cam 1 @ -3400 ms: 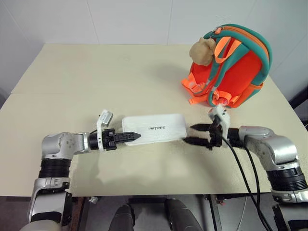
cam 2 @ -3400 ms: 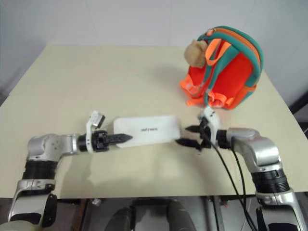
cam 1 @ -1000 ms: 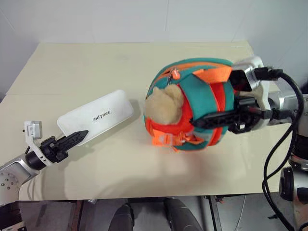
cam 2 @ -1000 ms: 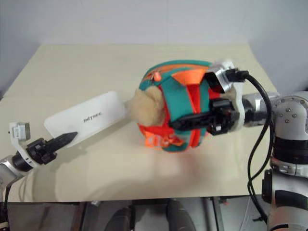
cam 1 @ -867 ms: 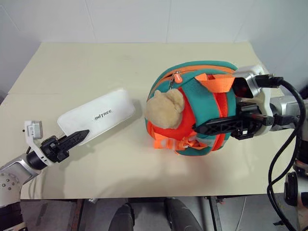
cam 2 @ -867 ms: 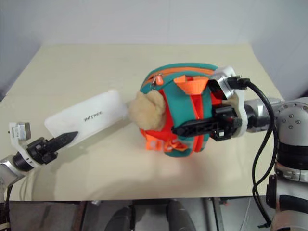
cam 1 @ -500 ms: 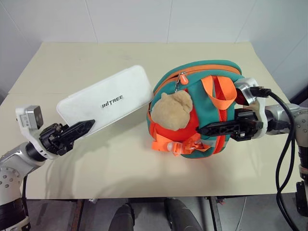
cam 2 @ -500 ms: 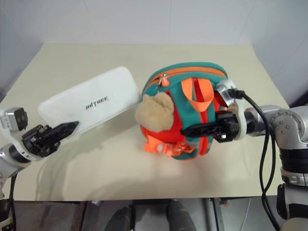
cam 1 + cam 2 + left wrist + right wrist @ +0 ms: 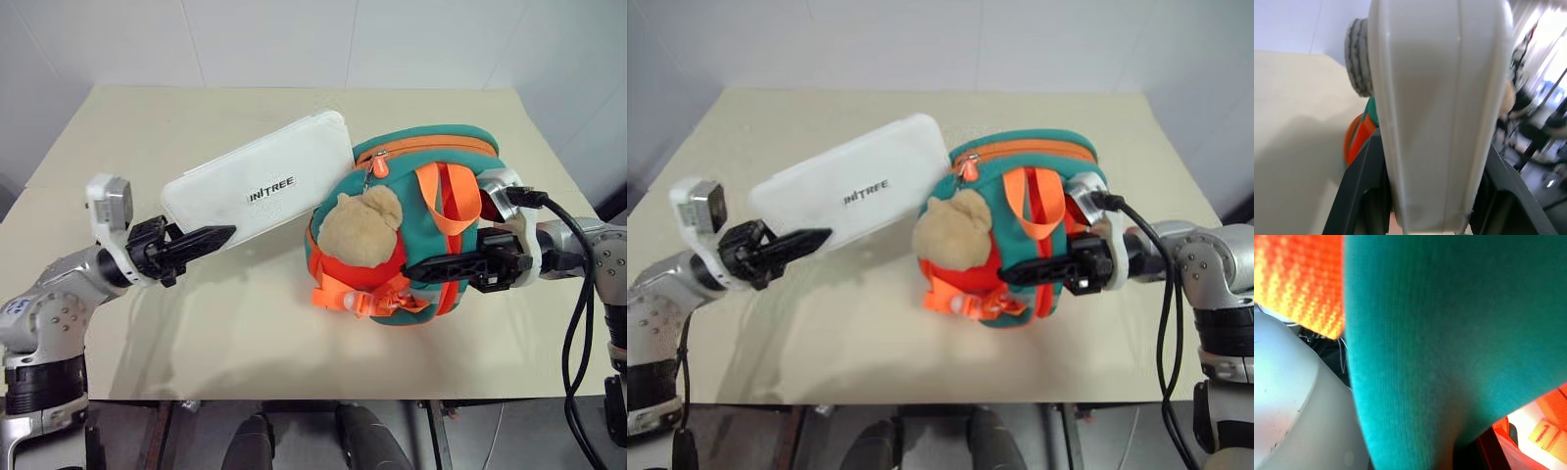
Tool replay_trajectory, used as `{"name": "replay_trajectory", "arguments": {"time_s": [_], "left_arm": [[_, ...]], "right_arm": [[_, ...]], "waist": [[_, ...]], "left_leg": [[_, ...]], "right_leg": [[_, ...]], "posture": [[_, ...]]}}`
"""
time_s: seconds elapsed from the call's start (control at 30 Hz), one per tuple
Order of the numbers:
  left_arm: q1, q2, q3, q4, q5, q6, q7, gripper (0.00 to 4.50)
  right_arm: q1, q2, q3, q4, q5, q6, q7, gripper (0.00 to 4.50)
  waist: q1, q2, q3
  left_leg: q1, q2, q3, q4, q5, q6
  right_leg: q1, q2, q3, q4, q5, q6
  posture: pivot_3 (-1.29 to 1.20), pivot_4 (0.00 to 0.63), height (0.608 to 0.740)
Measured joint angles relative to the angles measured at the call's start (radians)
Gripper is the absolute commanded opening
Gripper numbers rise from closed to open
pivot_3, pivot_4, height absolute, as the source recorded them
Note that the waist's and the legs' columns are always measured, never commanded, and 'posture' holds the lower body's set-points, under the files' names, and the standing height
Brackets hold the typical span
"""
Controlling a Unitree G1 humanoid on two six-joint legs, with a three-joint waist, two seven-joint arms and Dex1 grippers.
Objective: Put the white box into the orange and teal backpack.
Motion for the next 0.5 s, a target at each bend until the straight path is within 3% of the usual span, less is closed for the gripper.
{"name": "replay_trajectory", "arguments": {"time_s": [0.17, 0.5], "left_arm": [[-0.047, 0.059, -0.129, 0.11, 0.219, -0.237, -0.113, 1.5], [-0.205, 0.085, -0.2, 0.325, 0.339, -0.404, -0.281, 1.5]], "right_arm": [[0.021, 0.0, -0.006, -0.026, 0.008, 0.0, -0.016, 0.02], [0.055, 0.001, -0.036, -0.05, 0.033, 0.0, -0.061, 0.02]], "waist": [[0.001, 0.0, 0.0], [0.014, 0.0, 0.0]], "left_leg": [[0.0, 0.0, 0.0, 0.0, 0.0, 0.0], [0.0, 0.0, 0.0, 0.0, 0.0, 0.001]], "right_leg": [[0.0, 0.0, 0.0, 0.0, 0.0, 0.0], [-0.001, 0.0, 0.0, 0.001, 0.0, 0.0]], "posture": [[0.0, 0.15, 0.74], [0.0, 0.15, 0.74]]}}
